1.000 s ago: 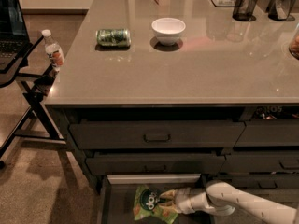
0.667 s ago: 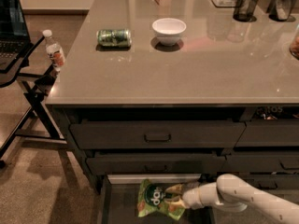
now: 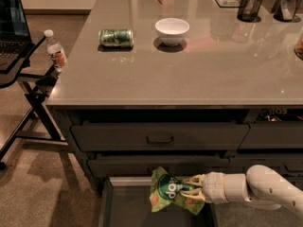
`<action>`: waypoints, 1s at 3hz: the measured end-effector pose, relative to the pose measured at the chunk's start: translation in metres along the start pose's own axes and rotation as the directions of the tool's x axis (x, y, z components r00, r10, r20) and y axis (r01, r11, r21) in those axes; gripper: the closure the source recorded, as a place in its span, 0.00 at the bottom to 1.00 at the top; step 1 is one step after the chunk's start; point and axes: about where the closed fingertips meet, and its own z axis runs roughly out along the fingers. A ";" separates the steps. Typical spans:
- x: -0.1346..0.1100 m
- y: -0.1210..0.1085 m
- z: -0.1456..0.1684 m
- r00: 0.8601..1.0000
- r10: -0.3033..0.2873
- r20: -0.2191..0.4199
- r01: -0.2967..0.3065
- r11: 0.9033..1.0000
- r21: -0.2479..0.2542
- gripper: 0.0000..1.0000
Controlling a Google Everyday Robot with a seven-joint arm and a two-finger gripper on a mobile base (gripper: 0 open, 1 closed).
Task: Pick green rice chip bag from bottom drawer and place on counter
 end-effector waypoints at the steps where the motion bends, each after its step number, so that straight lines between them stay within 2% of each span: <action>1: 0.000 0.000 0.000 1.000 0.000 0.000 0.000 1.000 0.000 1.00; 2: -0.021 0.006 -0.021 0.999 -0.052 -0.010 0.052 0.998 0.029 1.00; 3: -0.096 0.024 -0.069 0.975 -0.219 -0.031 0.221 0.971 0.092 1.00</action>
Offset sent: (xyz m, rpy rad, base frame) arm -0.0514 -0.0219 0.1127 -0.0823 -0.2343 -0.0002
